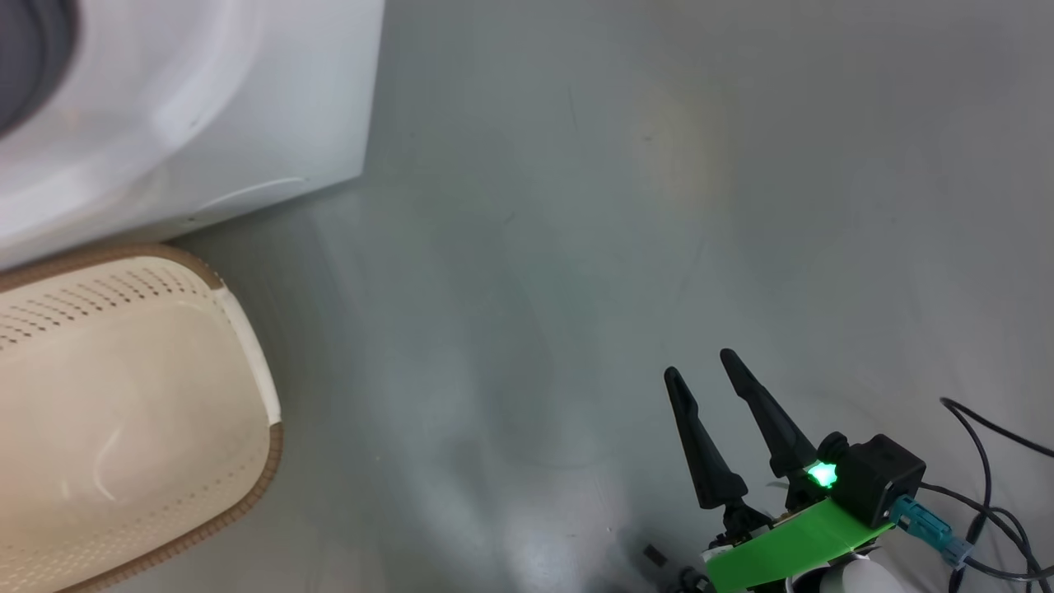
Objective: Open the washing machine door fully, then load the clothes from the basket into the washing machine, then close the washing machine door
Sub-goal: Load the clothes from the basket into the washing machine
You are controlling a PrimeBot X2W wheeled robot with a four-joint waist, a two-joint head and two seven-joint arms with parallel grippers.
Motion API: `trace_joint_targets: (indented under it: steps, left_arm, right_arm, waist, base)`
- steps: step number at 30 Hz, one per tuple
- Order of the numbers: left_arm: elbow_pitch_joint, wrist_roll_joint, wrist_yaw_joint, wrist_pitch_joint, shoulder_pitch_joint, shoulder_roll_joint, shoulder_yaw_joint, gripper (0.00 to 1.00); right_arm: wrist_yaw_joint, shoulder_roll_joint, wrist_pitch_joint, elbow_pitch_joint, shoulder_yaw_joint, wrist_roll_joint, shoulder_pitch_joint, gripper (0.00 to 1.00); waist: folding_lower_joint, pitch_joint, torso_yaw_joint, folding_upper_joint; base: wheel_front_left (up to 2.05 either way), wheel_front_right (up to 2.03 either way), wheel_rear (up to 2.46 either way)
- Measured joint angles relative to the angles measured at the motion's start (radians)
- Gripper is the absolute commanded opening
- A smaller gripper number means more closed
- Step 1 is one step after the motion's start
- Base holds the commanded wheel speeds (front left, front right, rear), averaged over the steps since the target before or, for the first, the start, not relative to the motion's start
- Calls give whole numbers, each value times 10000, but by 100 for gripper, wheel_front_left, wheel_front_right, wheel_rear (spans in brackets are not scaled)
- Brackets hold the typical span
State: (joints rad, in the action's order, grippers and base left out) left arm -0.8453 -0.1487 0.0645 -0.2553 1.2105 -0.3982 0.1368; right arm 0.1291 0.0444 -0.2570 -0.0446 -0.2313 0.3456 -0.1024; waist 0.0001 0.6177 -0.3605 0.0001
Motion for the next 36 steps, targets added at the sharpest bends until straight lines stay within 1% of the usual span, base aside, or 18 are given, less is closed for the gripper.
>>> trace_joint_targets:
  steps: [4,7,11,13,15,16,17,18,21,26,32,36]
  left_arm:
    - [449,29,29,-2,407,-29,121,0]
    - [782,119,190,-2,609,-113,221,0]
    - [516,307,194,-12,643,-190,146,0]
    - [307,311,309,-13,644,-150,119,0]
    - [123,380,328,-12,646,-125,69,39]
    - [130,395,387,-12,648,-90,67,47]
    - [136,397,414,-12,654,-50,52,77]
    - [144,403,435,-12,655,8,27,100]
    - [105,633,606,-12,642,155,-67,100]
    - [-44,692,918,-12,634,412,-157,100]
    - [-282,683,1072,-13,433,915,-251,100]
    - [-635,529,1055,-13,115,1244,-238,100]
  right_arm:
    - [0,-6,0,96,-36,-6,-1,100]
    - [0,-13,0,217,-117,2,-5,100]
    - [0,-27,0,226,-151,82,-6,100]
    - [0,-27,0,222,-153,96,-6,100]
    - [0,-27,0,207,-161,96,-9,100]
    - [0,-27,0,205,-155,98,-12,100]
    - [0,-29,0,203,-151,98,-15,100]
    - [0,-27,0,196,-153,100,-33,100]
    - [0,-29,0,150,-171,100,-86,100]
    - [0,-27,0,54,-174,98,-250,100]
    - [0,-23,0,-123,-140,98,-249,100]
    - [0,-19,0,-196,-92,98,-250,100]
  waist:
    - [0,268,-96,0]
    - [0,466,-166,0]
    - [0,670,-231,0]
    - [0,719,-223,0]
    - [0,728,-189,0]
    - [1,729,-160,0]
    - [0,726,-120,0]
    - [0,720,-74,0]
    - [0,630,43,0]
    - [-2,380,253,0]
    - [-1,86,570,0]
    - [-2,-110,798,0]
  base:
    - [0,0,0]
    - [0,0,0]
    - [0,0,0]
    - [0,0,0]
    - [0,0,0]
    - [0,0,0]
    - [0,0,0]
    - [0,0,0]
    - [0,0,0]
    - [0,0,0]
    - [0,0,0]
    - [0,0,0]
